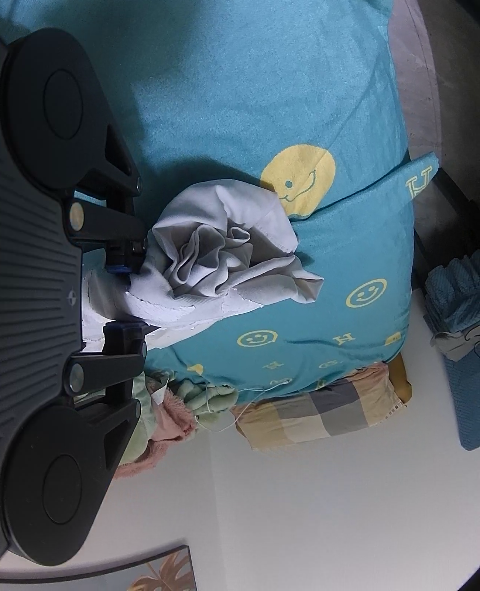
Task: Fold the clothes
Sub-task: 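Grasp the folded T-shirt bundle with the left tool while the right tool grasps beside it, then lift the T-shirt with both tools and carry it onto the blanket pile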
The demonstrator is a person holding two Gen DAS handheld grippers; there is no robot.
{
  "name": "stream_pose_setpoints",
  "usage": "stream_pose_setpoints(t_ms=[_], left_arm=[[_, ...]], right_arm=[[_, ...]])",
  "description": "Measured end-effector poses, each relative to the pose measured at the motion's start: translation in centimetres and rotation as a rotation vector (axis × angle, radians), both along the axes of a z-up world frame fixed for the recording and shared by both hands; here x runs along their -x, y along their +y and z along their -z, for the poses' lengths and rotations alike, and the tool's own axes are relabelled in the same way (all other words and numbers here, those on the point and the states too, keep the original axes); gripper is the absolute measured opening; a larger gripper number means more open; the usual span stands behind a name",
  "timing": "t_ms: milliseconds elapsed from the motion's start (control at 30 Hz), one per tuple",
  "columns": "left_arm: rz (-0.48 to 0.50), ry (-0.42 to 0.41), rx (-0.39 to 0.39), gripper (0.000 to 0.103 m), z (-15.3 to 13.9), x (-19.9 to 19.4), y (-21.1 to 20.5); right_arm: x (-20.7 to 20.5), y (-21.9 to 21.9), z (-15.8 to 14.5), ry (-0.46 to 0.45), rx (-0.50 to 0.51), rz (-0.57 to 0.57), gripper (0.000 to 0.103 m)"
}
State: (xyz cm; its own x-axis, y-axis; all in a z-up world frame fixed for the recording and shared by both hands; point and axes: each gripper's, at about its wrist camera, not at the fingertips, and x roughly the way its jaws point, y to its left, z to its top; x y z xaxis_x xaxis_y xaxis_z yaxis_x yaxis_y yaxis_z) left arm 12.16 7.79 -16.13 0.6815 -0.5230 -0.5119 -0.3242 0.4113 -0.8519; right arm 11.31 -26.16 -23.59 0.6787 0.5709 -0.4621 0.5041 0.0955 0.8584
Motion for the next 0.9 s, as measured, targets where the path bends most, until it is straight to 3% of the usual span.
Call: stream_pose_setpoints(t_ms=[67, 167, 233, 333, 667, 900], left_arm=[[-0.003, -0.001, 0.006, 0.023, 0.0, 0.0, 0.1], [0.002, 0.008, 0.001, 0.023, -0.1, 0.1, 0.0], [0.011, 0.013, -0.003, 0.023, -0.2, 0.2, 0.1], [0.020, 0.020, 0.012, 0.022, -0.8, 0.5, 0.2], [0.100, -0.040, -0.021, 0.022, -8.4, 2.4, -2.8], [0.205, -0.126, -0.024, 0.021, -16.0, -2.9, -12.9]], right_arm=[[0.0, 0.2, -0.4, -0.024, 0.028, -0.007, 0.072], [-0.1, 0.3, -0.7, -0.050, 0.070, -0.025, 0.062], [-0.2, 0.1, -0.8, -0.061, 0.096, -0.037, 0.045], [0.3, -0.5, -1.2, -0.084, 0.129, -0.043, 0.034], [4.2, -3.3, -7.1, -0.207, 0.149, -0.001, 0.030], [2.5, -10.4, -13.0, -0.282, 0.160, 0.082, 0.030]])
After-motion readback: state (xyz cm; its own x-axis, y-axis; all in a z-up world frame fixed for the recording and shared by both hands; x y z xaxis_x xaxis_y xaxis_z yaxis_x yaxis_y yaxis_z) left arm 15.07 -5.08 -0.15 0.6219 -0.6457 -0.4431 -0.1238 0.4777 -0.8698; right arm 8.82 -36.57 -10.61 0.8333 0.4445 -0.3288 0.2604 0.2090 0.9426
